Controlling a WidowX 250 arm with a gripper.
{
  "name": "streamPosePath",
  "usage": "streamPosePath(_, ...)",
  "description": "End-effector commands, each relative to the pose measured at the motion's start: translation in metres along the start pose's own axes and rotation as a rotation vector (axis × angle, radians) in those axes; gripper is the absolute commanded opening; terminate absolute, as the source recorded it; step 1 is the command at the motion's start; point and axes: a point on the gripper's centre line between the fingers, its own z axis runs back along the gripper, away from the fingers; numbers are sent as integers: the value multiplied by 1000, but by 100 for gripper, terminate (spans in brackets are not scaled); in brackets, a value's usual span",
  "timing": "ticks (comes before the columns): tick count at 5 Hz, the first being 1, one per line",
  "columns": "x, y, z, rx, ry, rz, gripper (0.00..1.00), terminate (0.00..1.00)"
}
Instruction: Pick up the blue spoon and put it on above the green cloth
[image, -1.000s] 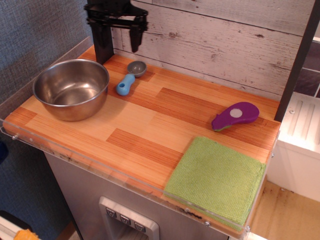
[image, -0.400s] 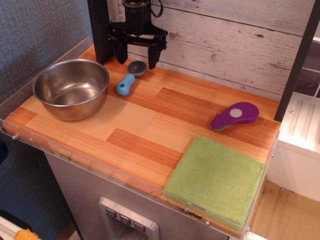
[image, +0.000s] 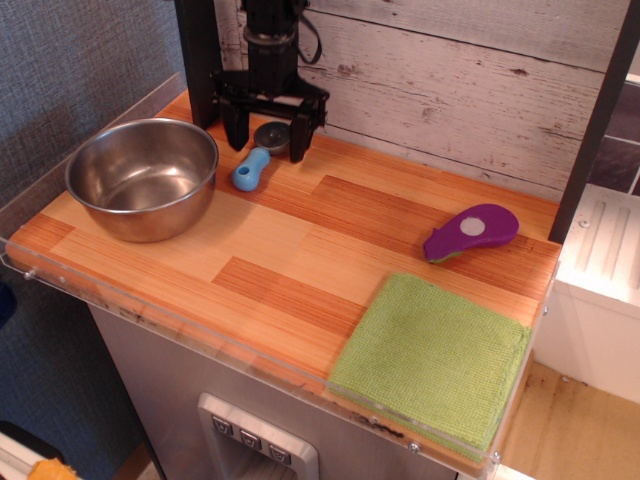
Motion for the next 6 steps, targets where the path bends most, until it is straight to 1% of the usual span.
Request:
streamPosePath(1,7,2,4,28,-25,-7,100,0)
streamPosePath(2,7,3,3,18,-29,2,0,0)
streamPosePath(3,7,4,15,-4,-56,11,0,0)
streamPosePath(4,5,8,37,-59,-100,37,0,0)
streamPosePath(5,-3,0,77,-174,-170,44,0,0)
streamPosePath(6,-34,-27,111,-267,-213,-36,0,0)
